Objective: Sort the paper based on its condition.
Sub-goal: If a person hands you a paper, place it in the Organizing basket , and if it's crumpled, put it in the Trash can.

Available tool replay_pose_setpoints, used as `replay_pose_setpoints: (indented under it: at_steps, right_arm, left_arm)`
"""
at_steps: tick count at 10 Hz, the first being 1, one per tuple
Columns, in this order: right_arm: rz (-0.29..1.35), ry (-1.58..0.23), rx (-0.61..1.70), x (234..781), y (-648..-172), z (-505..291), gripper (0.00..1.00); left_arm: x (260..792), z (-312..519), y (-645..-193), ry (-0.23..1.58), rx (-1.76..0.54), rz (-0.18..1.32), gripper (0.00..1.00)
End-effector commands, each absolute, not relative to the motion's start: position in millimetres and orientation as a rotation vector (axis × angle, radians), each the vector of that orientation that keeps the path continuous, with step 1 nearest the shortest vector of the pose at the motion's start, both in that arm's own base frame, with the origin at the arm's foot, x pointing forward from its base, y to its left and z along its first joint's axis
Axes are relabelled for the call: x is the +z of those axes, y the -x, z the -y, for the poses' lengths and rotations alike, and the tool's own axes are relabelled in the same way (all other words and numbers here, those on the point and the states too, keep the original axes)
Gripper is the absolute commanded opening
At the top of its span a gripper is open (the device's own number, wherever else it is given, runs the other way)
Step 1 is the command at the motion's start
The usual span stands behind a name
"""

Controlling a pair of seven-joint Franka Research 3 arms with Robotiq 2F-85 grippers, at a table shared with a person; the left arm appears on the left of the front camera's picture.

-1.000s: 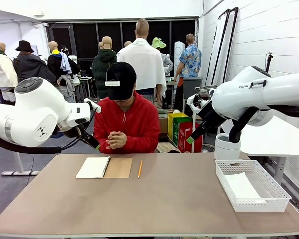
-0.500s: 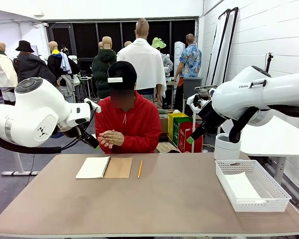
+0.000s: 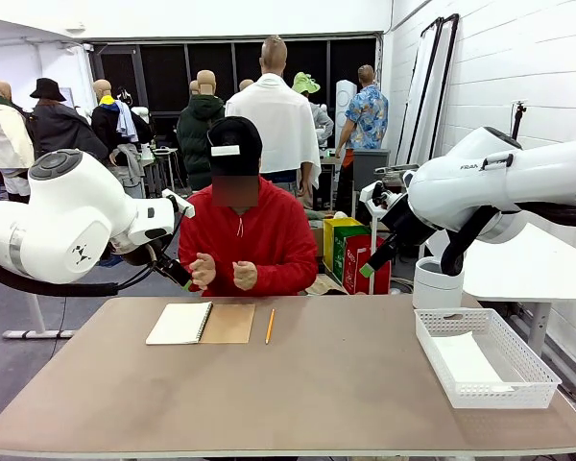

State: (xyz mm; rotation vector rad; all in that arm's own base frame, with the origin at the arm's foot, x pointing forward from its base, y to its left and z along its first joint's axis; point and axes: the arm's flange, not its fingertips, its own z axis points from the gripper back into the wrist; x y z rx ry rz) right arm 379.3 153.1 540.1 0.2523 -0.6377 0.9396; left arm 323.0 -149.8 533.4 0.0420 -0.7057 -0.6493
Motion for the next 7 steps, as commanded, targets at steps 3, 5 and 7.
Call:
replay_pose_setpoints:
  at_steps: [3,5,7]
  right_arm:
    - [0.639,-0.255,0.928,540.1,-379.4,-154.3,1.00]
    - [0.639,-0.255,0.928,540.1,-379.4,-154.3,1.00]
    - [0.639,-0.255,0.928,540.1,-379.4,-154.3,1.00]
  left_arm:
    - [533.8,149.7,-322.6,-0.043,-0.650,0.707,1.00]
    - [533.8,149.7,-322.6,-0.043,-0.650,0.707,1.00]
    - [533.8,149.7,-322.6,-0.043,-0.650,0.707,1.00]
